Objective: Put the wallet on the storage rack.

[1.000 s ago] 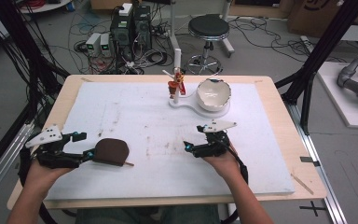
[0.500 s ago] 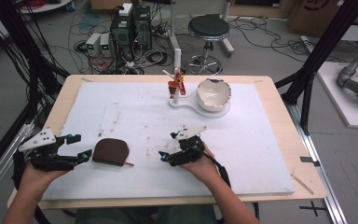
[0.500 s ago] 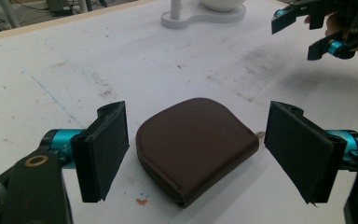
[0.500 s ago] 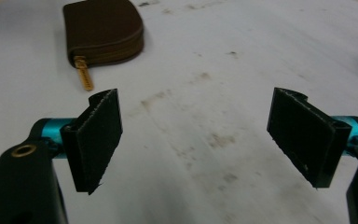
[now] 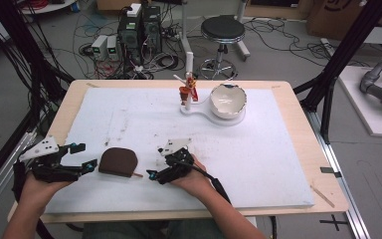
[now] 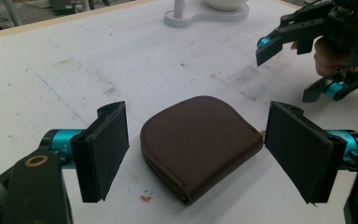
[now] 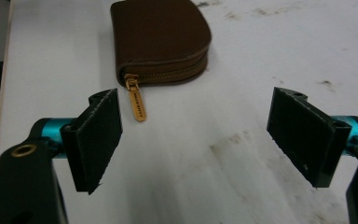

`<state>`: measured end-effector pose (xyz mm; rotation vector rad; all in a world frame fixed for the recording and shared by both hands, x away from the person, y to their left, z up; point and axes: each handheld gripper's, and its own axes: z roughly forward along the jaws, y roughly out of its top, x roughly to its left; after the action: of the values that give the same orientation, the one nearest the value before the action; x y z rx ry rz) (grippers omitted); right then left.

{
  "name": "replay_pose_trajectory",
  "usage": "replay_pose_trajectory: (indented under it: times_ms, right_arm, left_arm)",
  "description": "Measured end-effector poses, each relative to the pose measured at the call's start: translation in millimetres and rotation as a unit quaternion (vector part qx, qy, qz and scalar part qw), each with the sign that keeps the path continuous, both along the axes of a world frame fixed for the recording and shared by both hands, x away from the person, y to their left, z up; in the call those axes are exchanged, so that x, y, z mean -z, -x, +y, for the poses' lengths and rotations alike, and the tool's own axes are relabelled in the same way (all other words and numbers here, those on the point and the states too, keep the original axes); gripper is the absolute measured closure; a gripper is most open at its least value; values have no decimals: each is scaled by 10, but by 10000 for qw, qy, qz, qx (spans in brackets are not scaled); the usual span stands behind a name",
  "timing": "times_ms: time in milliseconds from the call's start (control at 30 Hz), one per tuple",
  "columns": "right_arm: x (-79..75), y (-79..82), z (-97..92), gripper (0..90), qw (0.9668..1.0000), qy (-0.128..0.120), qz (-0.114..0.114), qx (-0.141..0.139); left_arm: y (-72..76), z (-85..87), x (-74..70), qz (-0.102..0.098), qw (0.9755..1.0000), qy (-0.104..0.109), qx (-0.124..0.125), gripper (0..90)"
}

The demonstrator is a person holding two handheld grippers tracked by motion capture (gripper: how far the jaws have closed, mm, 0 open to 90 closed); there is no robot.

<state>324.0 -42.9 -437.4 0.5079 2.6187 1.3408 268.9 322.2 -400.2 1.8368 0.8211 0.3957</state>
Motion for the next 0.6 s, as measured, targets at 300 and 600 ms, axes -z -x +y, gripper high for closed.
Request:
replay_pose_trajectory:
  times_ms: [300, 600]
  right_arm:
    - [129, 47, 321, 258, 9985, 368, 64, -410]
    - [172, 64, 462, 364, 9970, 540, 4, -563]
  left_arm:
    - [37, -22, -2, -22, 10000, 47, 18, 217]
    - [90, 30, 5, -68, 9999, 97, -15, 217]
